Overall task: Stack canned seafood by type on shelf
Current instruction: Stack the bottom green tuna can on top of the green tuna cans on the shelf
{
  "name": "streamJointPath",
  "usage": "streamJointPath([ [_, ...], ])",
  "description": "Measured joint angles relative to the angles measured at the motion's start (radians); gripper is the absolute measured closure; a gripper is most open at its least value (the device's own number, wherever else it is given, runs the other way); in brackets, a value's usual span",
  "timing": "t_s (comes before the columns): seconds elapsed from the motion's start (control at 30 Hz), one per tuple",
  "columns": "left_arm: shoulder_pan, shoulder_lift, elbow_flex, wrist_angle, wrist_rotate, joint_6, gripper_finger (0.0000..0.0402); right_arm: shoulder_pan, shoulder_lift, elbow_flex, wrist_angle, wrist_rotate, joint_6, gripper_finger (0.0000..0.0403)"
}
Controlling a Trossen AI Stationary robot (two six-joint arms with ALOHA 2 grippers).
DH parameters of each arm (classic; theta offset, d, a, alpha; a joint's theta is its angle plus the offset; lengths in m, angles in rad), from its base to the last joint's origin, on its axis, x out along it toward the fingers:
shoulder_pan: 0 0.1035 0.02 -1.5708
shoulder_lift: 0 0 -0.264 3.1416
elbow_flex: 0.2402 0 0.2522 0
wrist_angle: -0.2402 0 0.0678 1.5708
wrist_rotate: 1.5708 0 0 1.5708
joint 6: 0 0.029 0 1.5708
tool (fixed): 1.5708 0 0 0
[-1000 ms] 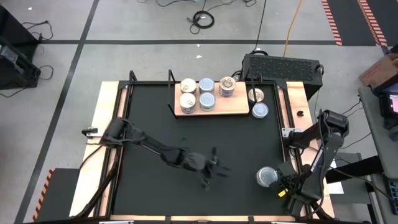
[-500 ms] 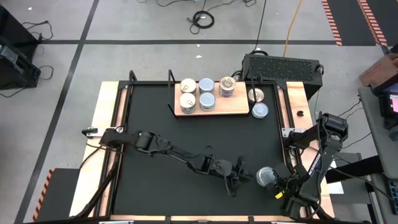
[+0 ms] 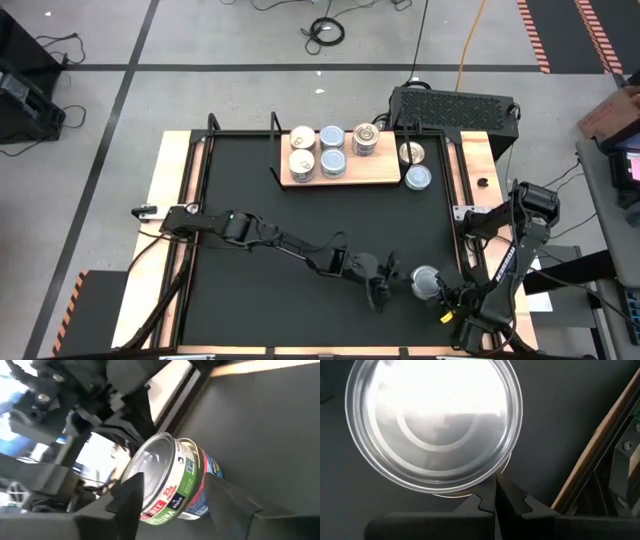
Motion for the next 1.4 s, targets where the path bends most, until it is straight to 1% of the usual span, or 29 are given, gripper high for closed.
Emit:
streamJointPath([
  [0.07, 0.000, 0.000, 0.043, -0.075, -0.001, -0.001, 0.0175, -0.001, 0.000, 0.000, 0.001, -0.001, 0.003, 0.0403],
  [0.17, 0.000, 0.000, 0.068, -0.060, -0.002, 0.001, 0.0153, -0.001, 0.000, 0.000, 0.003, -0.001, 0.007, 0.0403],
  [0.23, 0.000, 0.000, 0.088, -0.066, 0.000, 0.034, 0.0147, -0.001, 0.000, 0.000, 0.013, -0.001, 0.009, 0.0403],
  [0.33, 0.006, -0.003, 0.123, -0.177, 0.024, 0.110, 0.0149, -0.001, 0.000, 0.000, 0.024, -0.004, 0.010, 0.0403],
  [0.47, 0.021, 0.012, 0.149, -0.259, 0.044, 0.106, 0.0158, -0.001, 0.000, 0.000, 0.028, -0.005, 0.010, 0.0403],
  [0.73, 0.042, 0.011, 0.159, -0.261, 0.094, 0.113, 0.0164, -0.001, 0.000, 0.000, 0.036, -0.006, 0.017, 0.0403],
  [0.83, 0.045, 0.012, 0.159, -0.277, 0.117, 0.167, 0.0165, -0.001, 0.000, 0.000, 0.036, -0.006, 0.017, 0.0403],
  [1.03, 0.045, 0.044, 0.179, -0.276, 0.106, 0.267, 0.0165, -0.009, 0.000, 0.000, 0.046, -0.008, 0.018, 0.0403],
  [1.17, 0.035, 0.080, 0.218, -0.264, 0.038, 0.364, 0.0165, -0.023, -0.001, 0.000, 0.052, -0.007, 0.018, 0.0403],
  [1.3, 0.027, 0.088, 0.223, -0.272, 0.026, 0.371, 0.0165, -0.027, -0.001, 0.000, 0.069, -0.006, 0.018, 0.0403],
  [1.4, 0.022, 0.087, 0.225, -0.275, 0.003, 0.396, 0.0177, -0.027, -0.001, 0.000, 0.075, -0.006, 0.017, 0.0403],
])
